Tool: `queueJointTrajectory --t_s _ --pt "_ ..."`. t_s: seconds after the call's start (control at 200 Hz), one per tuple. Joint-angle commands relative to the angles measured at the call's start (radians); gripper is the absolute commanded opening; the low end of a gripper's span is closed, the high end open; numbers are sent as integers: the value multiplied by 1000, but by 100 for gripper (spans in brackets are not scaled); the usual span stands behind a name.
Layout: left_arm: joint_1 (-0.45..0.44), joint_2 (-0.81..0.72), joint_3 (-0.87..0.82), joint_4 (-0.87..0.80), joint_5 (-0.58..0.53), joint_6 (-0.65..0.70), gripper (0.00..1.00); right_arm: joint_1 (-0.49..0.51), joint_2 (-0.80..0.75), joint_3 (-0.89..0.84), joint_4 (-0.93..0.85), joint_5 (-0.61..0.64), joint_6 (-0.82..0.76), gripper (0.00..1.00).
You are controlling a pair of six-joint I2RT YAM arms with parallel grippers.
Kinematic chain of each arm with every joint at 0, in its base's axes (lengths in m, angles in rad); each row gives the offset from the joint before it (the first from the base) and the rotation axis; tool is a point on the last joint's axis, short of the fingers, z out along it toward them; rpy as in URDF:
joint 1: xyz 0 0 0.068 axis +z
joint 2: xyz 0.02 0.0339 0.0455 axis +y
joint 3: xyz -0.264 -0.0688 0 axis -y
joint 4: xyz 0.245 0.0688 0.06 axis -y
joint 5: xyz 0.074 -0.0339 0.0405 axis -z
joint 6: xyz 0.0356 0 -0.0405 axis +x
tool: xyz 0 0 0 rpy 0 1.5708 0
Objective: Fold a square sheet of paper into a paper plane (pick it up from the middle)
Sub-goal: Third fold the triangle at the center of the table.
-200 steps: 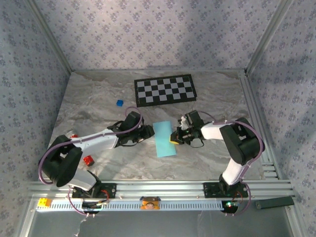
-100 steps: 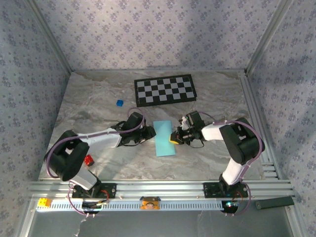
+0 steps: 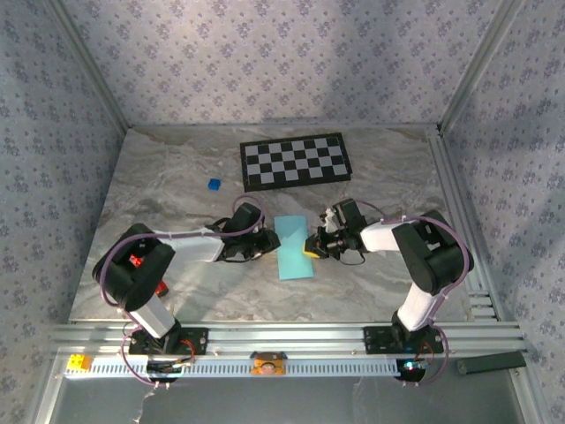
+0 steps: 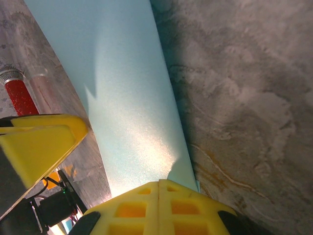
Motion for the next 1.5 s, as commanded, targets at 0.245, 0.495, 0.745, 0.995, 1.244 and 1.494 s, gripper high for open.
queueJointTrajectory --t_s 0.245,0.495,0.745,0.995,1.244,1.494 --pt "-6 34 21 63 38 6 30 -9 30 -40 -67 81 18 3" --pt "-6 40 20 65 40 7 29 -11 27 -37 -66 80 18 3" --pt "-6 52 23 67 54 14 29 -13 25 -41 -64 76 18 3" --pt "-6 66 21 79 64 13 27 -13 26 -40 -60 75 18 3" --pt "-6 82 24 99 79 10 25 -14 28 -43 -51 74 23 2" --pt "-7 80 20 112 81 7 24 -14 31 -44 -48 73 25 2"
